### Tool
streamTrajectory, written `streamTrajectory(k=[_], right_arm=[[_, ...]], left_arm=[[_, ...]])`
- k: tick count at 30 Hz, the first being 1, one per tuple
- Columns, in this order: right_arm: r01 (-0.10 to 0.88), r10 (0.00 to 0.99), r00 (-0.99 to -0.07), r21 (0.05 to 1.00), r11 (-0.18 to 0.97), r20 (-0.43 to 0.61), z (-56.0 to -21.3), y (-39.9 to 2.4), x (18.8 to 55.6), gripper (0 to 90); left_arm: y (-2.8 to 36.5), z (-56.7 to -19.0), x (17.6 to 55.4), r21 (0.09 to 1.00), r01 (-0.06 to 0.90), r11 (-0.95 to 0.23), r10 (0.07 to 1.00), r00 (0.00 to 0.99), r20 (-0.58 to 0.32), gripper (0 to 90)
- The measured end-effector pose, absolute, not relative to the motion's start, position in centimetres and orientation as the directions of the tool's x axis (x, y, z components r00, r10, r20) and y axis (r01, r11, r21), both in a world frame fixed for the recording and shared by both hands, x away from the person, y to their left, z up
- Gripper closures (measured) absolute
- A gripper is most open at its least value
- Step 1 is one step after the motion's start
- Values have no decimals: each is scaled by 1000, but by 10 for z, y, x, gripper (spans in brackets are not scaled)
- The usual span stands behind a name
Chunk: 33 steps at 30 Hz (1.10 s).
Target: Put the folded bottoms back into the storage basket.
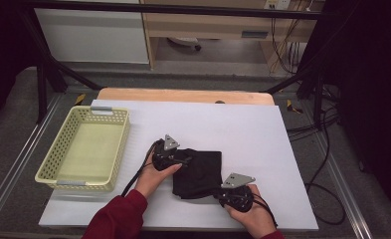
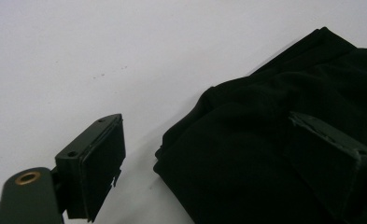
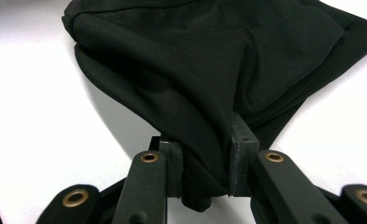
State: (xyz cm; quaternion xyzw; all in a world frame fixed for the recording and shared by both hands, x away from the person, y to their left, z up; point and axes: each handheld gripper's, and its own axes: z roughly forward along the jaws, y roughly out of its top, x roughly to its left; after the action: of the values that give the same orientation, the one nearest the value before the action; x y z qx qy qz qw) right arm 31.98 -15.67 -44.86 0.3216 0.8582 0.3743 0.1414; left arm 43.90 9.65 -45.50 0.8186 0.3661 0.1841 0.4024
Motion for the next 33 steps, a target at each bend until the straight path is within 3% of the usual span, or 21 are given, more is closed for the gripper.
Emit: streamTrajectory(k=[12,18,22,28,33], right_arm=[[447,655,-755,730,516,-1,-449,-156,320,726],[449,656,-754,729,517,0,-449,-156,320,725],[449,655,-755,730,515,2,-449,-156,320,725],[448,658,-753,732,513,0,-449,-156,321,728],[444,660,-752,743,501,5,-447,-157,321,733]], left_arm=[[95,-458,444,782,486,-391,751,659,-35,197],[91,-458,443,785,467,-407,715,698,-45,360],[91,-458,440,786,471,-401,700,711,-69,541],[90,-458,437,789,472,-393,687,721,-89,697],[90,-455,437,796,476,-373,689,717,-106,760]])
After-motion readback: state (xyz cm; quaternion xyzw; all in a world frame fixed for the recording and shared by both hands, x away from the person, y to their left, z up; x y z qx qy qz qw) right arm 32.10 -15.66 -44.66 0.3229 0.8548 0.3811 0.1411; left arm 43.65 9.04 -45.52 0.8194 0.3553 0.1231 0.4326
